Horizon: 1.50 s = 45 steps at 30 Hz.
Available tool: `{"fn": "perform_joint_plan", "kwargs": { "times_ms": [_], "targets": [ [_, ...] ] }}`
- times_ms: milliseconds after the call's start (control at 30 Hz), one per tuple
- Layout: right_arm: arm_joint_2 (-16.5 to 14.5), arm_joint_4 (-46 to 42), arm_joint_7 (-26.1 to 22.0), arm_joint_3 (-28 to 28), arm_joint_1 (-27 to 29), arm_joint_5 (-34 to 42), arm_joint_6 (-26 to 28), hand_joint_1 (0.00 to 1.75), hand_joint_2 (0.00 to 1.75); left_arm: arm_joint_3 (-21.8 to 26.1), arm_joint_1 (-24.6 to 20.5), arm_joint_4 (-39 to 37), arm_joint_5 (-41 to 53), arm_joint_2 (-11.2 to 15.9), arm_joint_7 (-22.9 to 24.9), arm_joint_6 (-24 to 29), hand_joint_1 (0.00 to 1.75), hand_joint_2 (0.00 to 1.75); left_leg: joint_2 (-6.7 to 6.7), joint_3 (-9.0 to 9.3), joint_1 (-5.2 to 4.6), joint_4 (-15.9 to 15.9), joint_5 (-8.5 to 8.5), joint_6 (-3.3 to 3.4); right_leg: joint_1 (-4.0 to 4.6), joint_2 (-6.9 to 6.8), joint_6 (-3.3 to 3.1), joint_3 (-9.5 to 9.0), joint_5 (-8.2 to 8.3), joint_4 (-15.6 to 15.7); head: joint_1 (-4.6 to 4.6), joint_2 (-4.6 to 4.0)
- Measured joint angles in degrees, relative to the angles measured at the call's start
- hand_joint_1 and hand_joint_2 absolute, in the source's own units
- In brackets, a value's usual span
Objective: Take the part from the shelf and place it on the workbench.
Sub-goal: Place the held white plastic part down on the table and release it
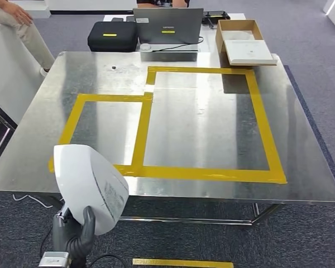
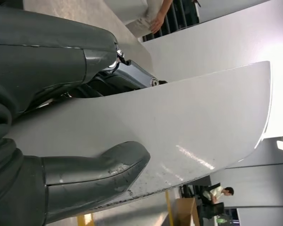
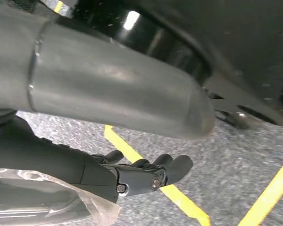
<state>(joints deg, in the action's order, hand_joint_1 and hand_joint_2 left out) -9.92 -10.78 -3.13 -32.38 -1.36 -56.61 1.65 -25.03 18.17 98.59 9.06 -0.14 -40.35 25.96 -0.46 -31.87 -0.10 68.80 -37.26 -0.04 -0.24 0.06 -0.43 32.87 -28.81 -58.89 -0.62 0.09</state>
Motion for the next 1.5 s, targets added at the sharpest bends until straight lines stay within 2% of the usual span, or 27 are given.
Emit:
{"fn": "perform_joint_plan", "kwargs": {
  "times_ms": [33,67,100,167,200,233,400,467,533,567,600,633,700,767,867,933,967,1033,1067,1100,1133,1200,1233,1267,1400,1433,1500],
  "targets": [
    [0.0,0.0,0.0,-0.1,-0.1,-0.1,-0.1,0.0,0.0,0.0,-0.1,-0.1,0.3,0.2,0.0,-0.1,1.75,1.75,0.0,-1.96,0.31,2.8,-1.18,-0.35,-0.08,0.0,-0.03,-0.21,-0.23,0.0,0.01,0.0],
    [0.0,0.0,0.0,-0.1,-0.1,-0.2,-0.2,0.0,0.0,0.0,-0.1,-0.3,0.9,0.4,0.1,-0.1,1.75,1.75,0.0,-3.43,0.6,4.4,-1.43,-0.67,-0.17,0.01,0.03,-0.47,-0.51,0.0,0.0,0.0],
    [0.0,0.0,0.0,-0.2,-0.1,-0.4,-0.3,0.0,0.0,0.1,-0.1,-0.4,1.8,0.6,0.4,-0.1,1.75,1.75,0.01,-4.13,0.87,4.3,-0.42,-0.97,-0.28,0.03,0.15,-0.84,-0.82,0.0,0.02,0.0],
    [0.0,0.0,0.0,-0.3,0.0,-0.6,-0.4,0.0,0.0,0.2,-0.3,-0.6,3.6,1.0,0.9,0.1,1.75,1.75,0.03,-3.14,1.36,-1.0,4.7,-1.6,-0.62,0.09,0.62,-1.72,-1.52,0.0,0.01,0.0],
    [0.0,0.0,0.0,-0.3,0.0,-0.6,-0.4,0.0,0.0,0.3,-0.4,-0.7,4.1,1.2,1.0,0.1,1.75,1.75,0.03,-2.41,1.42,-4.0,6.68,-1.83,-0.75,0.15,0.92,-2.18,-1.82,0.0,-0.01,0.0],
    [0.0,0.0,0.0,-0.4,-0.1,-0.7,-0.4,0.0,0.0,0.4,-0.5,-0.8,4.3,1.3,1.1,0.1,1.75,1.75,0.09,-1.89,1.36,-6.6,7.77,-1.8,-0.79,0.19,1.32,-2.35,-2.03,0.0,-0.14,0.01],
    [0.0,0.0,0.0,-0.4,-0.3,-1.4,-0.8,0.0,0.0,0.8,-1.1,-1.2,10.8,2.0,3.7,2.4,1.75,1.75,0.19,-1.68,1.04,-8.8,8.61,0.29,-0.83,0.03,3.14,-1.98,-3.11,-0.1,0.06,0.02],
    [0.0,0.0,-0.1,-0.4,-0.4,-2.0,-1.3,0.0,0.0,1.3,-2.0,-1.5,16.6,3.0,6.1,3.4,1.75,1.75,0.25,-1.48,1.12,-9.1,8.66,0.86,-0.87,-0.01,3.41,0.24,-5.55,-4.4,0.28,0.02],
    [0.0,0.0,-0.2,-0.4,-0.5,-2.7,-2.0,0.0,0.0,2.4,-3.4,-2.0,20.1,4.7,7.9,2.0,1.75,1.75,0.3,-1.42,0.96,-9.1,8.49,1.25,-0.83,0.0,3.4,4.48,-8.55,-12.0,0.41,0.02],
    [0.1,0.0,-0.3,-0.4,-0.5,-3.1,-2.3,0.0,0.0,3.3,-4.2,-2.5,21.4,5.7,8.6,0.7,1.75,1.75,0.29,-1.35,0.87,-9.1,8.39,1.37,-0.82,0.0,3.33,6.25,-9.02,-14.8,0.4,0.02],
    [0.1,0.0,-0.3,-0.4,-0.5,-3.6,-2.7,0.0,0.0,4.4,-5.1,-3.0,22.7,6.8,9.1,-0.8,1.75,1.75,0.25,-1.23,0.79,-9.1,8.27,1.44,-0.81,0.0,3.2,7.17,-8.33,-15.7,0.4,0.02],
    [0.2,0.0,-0.4,-0.3,-0.5,-4.1,-3.0,0.0,0.0,5.7,-6.3,-3.8,24.4,8.0,9.6,-2.4,1.75,1.75,0.17,-1.04,0.74,-9.1,8.14,1.45,-0.78,-0.01,3.01,7.02,-6.56,-14.3,0.39,0.02],
    [0.4,0.0,-0.5,-0.3,-0.7,-5.1,-3.7,0.0,0.0,8.8,-9.5,-6.0,27.6,10.6,10.7,-5.5,1.75,1.75,0.0,-0.56,0.69,-9.1,7.81,1.2,-0.59,-0.03,2.35,4.38,-2.02,-7.4,0.4,0.02],
    [0.6,0.0,-0.6,-0.2,-0.9,-5.7,-4.2,0.0,0.0,12.3,-13.2,-9.0,29.4,12.9,11.3,-8.3,1.75,1.75,-0.1,-0.42,0.58,-9.0,7.57,0.61,-0.3,-0.01,1.78,1.95,0.03,-2.0,0.36,0.02],
    [0.7,0.0,-0.7,0.1,-1.1,-6.8,-4.6,0.0,0.0,16.3,-18.8,-14.0,31.0,15.5,13.0,-10.2,1.75,1.75,-0.01,-0.46,0.69,-9.3,7.65,-0.42,-0.14,0.15,1.33,1.38,0.17,-0.7,0.26,0.02],
    [0.8,0.0,-0.7,0.5,-1.3,-7.8,-5.0,0.0,0.0,17.6,-24.8,-20.1,33.3,17.1,14.9,-10.6,1.75,1.75,0.1,-1.1,0.8,-8.0,6.76,-1.03,-0.31,-0.13,0.78,1.14,0.45,-0.1,0.16,0.02],
    [0.8,0.0,-0.7,0.8,-1.5,-8.3,-5.3,0.0,0.0,18.2,-28.5,-24.2,34.8,17.9,15.6,-10.6,1.75,1.75,0.15,-2.2,0.84,-5.7,5.56,-1.32,-0.39,-0.3,0.5,1.01,0.56,0.1,0.1,0.02],
    [0.8,0.0,-0.8,1.2,-1.8,-8.9,-5.5,0.0,0.0,18.8,-35.8,-33.0,37.9,19.0,16.8,-10.4,1.75,1.75,0.21,-5.74,0.87,1.5,2.73,-1.77,-0.34,-0.45,0.2,0.97,0.57,0.1,0.03,0.02],
    [0.8,0.0,-0.8,1.4,-1.8,-9.1,-5.6,0.0,0.0,18.7,-39.3,-37.5,39.6,19.3,17.5,-10.3,1.75,1.75,0.21,-7.39,0.91,4.5,1.98,-1.93,-0.33,-0.45,0.17,0.94,0.55,0.1,0.04,0.02],
    [0.8,0.0,-0.8,1.5,-1.9,-9.3,-5.7,0.0,0.0,18.4,-42.5,-41.6,41.1,19.4,18.3,-10.2,1.75,1.75,0.21,-8.29,0.99,5.9,2.31,-2.02,-0.33,-0.43,0.16,0.89,0.54,0.1,0.04,0.02],
    [0.8,0.0,-0.8,1.6,-2.0,-9.5,-5.7,0.0,0.0,18.0,-45.5,-45.2,42.4,19.4,19.1,-10.3,1.75,1.75,0.22,-8.24,1.09,5.1,3.71,-2.04,-0.33,-0.35,0.15,0.81,0.53,0.1,0.03,0.02],
    [0.7,0.0,-0.9,1.7,-2.2,-9.7,-5.8,0.0,0.0,17.1,-50.5,-51.2,44.0,19.4,20.3,-10.4,1.75,1.75,0.21,-5.81,1.26,-1.3,8.3,-1.98,-0.34,-0.09,0.26,0.58,0.42,0.0,0.05,0.02],
    [0.7,0.0,-0.9,1.7,-2.3,-9.8,-5.9,0.0,0.0,16.7,-52.5,-53.5,44.3,19.3,20.6,-10.4,1.75,1.75,0.17,-4.46,1.22,-4.7,9.95,-1.91,-0.25,0.12,0.42,0.55,0.37,0.0,0.05,0.02],
    [0.7,0.0,-0.9,1.8,-2.3,-9.8,-5.9,0.0,0.0,16.3,-54.2,-55.4,44.4,19.2,20.7,-10.4,1.75,1.75,0.14,-3.41,1.14,-7.3,10.65,-1.74,-0.18,0.32,0.64,0.66,0.37,-0.1,0.06,0.02],
    [0.7,0.0,-0.9,2.1,-2.3,-10.0,-6.0,0.0,0.0,14.9,-57.5,-60.2,46.0,18.7,22.1,-10.6,1.75,1.75,0.12,-2.65,0.98,-9.4,10.19,-0.68,-0.16,0.69,1.75,1.34,0.35,-0.1,0.12,0.02],
    [0.7,0.0,-0.9,2.2,-2.3,-10.2,-6.0,0.0,0.0,14.3,-58.6,-61.2,47.0,18.5,23.0,-11.0,1.75,1.75,0.14,-2.59,1.08,-9.5,10.28,-0.3,-0.18,0.63,1.99,1.9,-0.32,-1.0,0.19,0.02],
    [0.7,0.0,-1.0,2.3,-2.4,-10.6,-6.1,0.0,0.0,12.8,-61.3,-63.6,49.1,17.5,24.8,-12.2,1.75,1.75,0.13,-2.56,1.13,-9.6,10.34,0.39,-0.25,0.48,2.34,4.81,-3.03,-6.4,0.37,0.02]
  ]
}}
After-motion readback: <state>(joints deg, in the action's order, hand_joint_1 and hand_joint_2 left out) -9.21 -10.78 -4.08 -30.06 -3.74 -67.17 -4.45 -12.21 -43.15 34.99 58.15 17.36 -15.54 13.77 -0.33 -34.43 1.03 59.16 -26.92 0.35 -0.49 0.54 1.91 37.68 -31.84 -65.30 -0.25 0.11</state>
